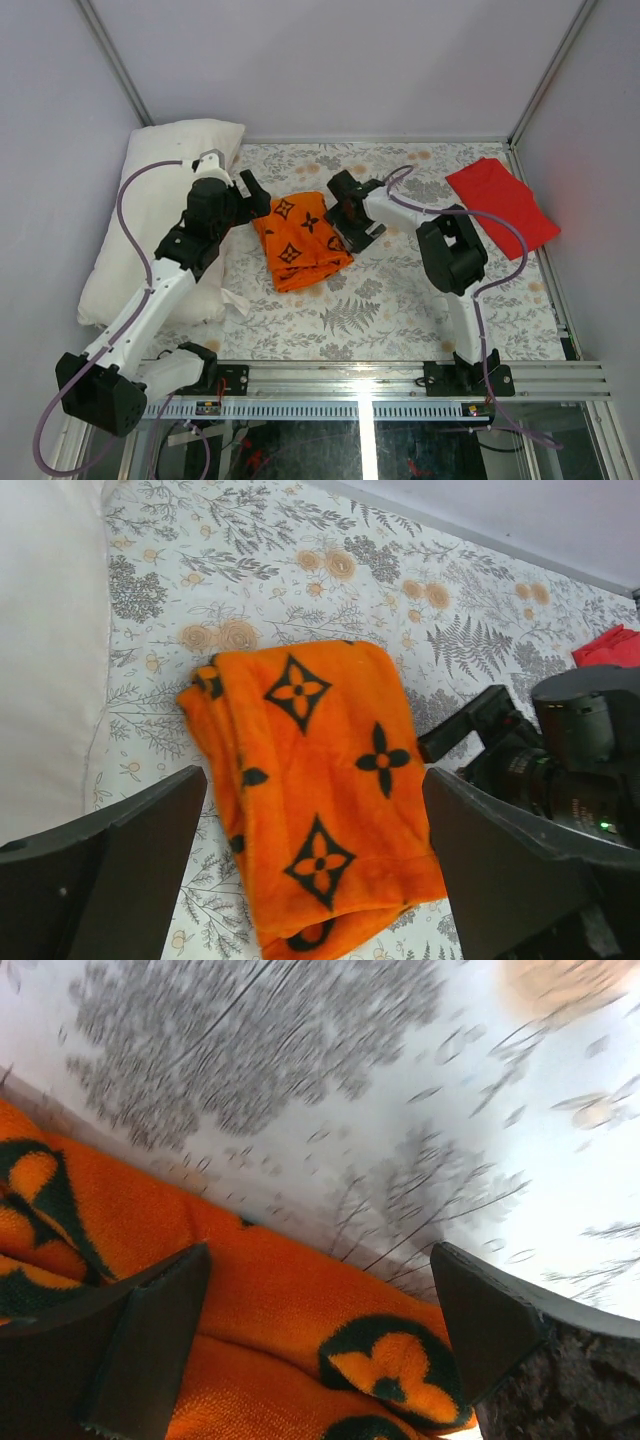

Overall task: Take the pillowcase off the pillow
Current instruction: Move the pillowcase to the center of the board.

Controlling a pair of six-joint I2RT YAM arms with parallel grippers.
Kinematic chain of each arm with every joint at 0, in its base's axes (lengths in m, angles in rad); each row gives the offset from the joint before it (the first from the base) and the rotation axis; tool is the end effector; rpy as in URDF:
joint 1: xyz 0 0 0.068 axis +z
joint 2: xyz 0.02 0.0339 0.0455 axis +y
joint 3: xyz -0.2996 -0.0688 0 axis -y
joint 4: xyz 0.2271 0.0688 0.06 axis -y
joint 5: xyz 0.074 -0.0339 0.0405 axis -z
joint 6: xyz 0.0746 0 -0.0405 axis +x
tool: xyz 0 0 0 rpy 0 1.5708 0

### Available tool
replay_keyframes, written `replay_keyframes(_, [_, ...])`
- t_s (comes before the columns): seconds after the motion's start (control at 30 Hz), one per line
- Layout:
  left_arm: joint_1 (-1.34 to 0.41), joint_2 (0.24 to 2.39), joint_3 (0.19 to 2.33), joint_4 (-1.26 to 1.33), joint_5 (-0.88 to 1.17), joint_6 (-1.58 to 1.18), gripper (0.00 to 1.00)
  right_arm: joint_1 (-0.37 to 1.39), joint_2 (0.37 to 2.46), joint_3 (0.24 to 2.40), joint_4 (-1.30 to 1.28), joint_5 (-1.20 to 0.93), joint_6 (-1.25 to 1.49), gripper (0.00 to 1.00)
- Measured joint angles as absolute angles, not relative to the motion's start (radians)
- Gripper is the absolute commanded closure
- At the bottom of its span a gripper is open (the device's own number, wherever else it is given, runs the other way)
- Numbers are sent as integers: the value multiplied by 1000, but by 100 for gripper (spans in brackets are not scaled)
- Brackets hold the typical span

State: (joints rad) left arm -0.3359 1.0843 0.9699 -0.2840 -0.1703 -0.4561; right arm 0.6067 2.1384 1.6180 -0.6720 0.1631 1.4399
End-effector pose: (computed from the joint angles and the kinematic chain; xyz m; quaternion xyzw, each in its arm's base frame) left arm 0.2386 -0.0699 0.3548 -0.0968 0.8257 -0.1472 0.5359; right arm 0.3868 0.2537 0.1681 0.4101 0.8890 0.1184 0.1659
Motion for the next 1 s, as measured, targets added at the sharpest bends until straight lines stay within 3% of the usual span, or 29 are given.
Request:
replay_keyframes(0.4, [-336, 1056, 963, -284, -144, -456, 11, 766, 2195, 1695, -614, 136, 1567, 2])
replay_keyframes(1.0, [-336, 1036, 962, -286, -140, -456, 11, 878, 1978, 1329, -396, 84, 1716, 4])
